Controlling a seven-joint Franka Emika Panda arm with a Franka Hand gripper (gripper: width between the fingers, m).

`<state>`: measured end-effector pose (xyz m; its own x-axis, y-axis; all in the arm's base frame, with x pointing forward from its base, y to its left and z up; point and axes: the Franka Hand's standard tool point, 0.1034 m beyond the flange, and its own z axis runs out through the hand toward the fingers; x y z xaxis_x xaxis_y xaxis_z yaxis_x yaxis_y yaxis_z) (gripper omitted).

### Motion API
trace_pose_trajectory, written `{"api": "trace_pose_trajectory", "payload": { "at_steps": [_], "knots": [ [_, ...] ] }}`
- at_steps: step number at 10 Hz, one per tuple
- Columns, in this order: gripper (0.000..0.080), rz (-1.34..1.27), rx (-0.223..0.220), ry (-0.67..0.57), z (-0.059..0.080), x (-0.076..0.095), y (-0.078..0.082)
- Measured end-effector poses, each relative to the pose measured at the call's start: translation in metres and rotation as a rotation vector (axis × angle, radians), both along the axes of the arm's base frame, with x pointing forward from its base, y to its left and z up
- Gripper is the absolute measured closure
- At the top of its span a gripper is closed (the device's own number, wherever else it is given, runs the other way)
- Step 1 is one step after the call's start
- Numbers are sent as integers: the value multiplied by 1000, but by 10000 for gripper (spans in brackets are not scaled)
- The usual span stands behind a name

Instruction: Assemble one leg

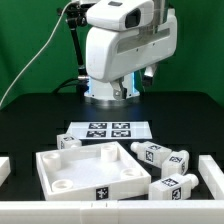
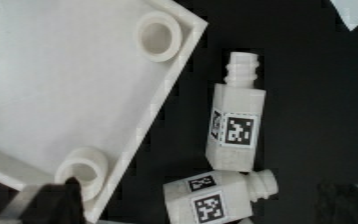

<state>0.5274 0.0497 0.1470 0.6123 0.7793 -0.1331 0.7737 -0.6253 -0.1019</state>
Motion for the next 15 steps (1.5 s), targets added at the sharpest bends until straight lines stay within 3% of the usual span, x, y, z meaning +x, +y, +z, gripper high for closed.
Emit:
{"api": "trace_pose_trajectory", "payload": {
  "at_steps": [9, 12, 15],
  "knots": [
    [150, -71, -10, -19, -5, 1, 4],
    [150, -177, -14, -63, -18, 7, 22],
    [150, -170, 13, -110, -47, 14, 39]
  ]
}}
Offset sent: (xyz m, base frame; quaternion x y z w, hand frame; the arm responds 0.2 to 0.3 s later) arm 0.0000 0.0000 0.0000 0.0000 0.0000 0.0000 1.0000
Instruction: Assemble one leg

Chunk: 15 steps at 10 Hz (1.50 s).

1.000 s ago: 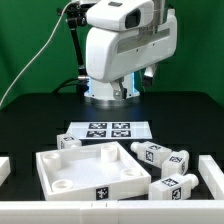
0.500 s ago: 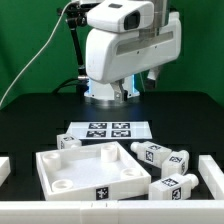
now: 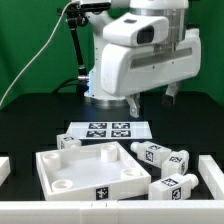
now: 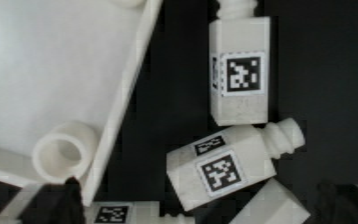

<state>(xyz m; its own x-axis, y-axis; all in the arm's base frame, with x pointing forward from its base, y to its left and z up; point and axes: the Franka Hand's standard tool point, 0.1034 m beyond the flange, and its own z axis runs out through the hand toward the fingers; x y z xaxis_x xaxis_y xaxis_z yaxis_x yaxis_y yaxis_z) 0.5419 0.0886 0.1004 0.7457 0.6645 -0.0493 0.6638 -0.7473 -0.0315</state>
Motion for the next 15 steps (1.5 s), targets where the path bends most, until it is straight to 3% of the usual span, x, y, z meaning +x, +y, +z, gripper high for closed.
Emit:
{"api": "trace_pose_trajectory", "payload": {
  "at_steps": [3, 6, 7, 9, 12, 15],
  "knots": [
    [150, 3, -4, 21, -3, -3, 1],
    [150, 0, -36, 136, -5, -11, 11],
    [150, -32, -86, 175, -7, -14, 12],
    [150, -98, -240, 188, -16, -23, 14],
    [150, -84, -352, 355, -19, -26, 0],
    [150, -82, -439, 507, -24, -31, 7]
  ]
}}
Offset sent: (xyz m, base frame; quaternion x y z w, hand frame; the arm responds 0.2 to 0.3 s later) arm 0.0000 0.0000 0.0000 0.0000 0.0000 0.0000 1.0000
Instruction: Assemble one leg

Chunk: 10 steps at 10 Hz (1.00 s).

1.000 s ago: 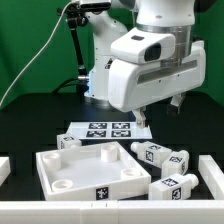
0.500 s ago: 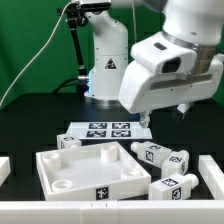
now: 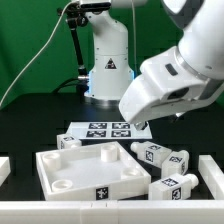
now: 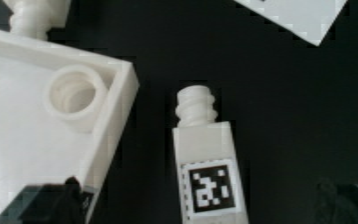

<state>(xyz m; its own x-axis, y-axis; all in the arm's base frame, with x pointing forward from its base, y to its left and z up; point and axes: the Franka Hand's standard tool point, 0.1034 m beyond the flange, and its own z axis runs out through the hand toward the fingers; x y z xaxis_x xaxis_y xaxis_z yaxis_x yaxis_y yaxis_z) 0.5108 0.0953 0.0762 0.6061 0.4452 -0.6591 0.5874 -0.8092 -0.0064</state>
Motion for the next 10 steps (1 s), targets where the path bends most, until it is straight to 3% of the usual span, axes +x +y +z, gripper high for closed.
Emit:
{"api": "trace_pose_trajectory", "payload": {
  "at_steps": [2, 3, 4, 8, 10],
  "knots": [
    [150, 12, -90, 137, -9, -8, -2],
    [150, 10, -111, 174, -11, -3, 1],
    [150, 9, -99, 149, -13, 5, 3],
    [150, 22, -74, 147, -32, 5, 6],
    [150, 28, -65, 160, -32, 4, 4]
  ]
}}
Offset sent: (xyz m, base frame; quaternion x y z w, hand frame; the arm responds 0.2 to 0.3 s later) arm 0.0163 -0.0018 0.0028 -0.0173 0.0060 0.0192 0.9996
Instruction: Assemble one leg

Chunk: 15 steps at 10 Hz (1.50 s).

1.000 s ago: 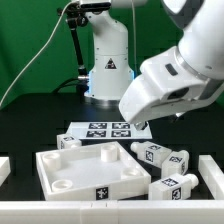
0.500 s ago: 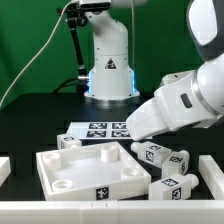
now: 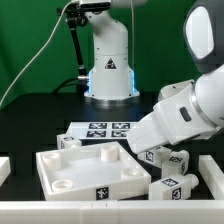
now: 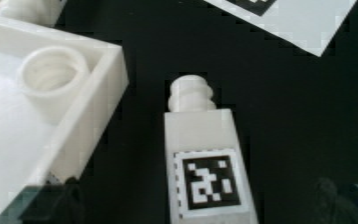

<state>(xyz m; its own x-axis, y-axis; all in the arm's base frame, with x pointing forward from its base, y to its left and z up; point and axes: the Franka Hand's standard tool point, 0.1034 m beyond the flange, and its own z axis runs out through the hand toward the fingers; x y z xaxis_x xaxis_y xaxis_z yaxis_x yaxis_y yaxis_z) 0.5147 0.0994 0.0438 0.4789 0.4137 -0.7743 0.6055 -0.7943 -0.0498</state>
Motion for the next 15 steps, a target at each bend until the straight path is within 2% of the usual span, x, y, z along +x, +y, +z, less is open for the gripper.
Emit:
{"api": "trace_pose_trajectory", "payload": {
  "at_steps": [2, 3, 5, 6, 8, 11, 15],
  "knots": [
    [150, 1, -11, 24, -1, -5, 0],
    [150, 3, -40, 73, -2, -12, 0],
    [150, 35, -88, 141, -7, -11, 8],
    [150, 43, -67, 133, -10, -3, 11],
    [150, 42, -62, 134, -12, -2, 11],
    [150, 43, -33, 92, -26, 3, 10],
    [150, 36, -41, 83, -27, 3, 10]
  ]
}}
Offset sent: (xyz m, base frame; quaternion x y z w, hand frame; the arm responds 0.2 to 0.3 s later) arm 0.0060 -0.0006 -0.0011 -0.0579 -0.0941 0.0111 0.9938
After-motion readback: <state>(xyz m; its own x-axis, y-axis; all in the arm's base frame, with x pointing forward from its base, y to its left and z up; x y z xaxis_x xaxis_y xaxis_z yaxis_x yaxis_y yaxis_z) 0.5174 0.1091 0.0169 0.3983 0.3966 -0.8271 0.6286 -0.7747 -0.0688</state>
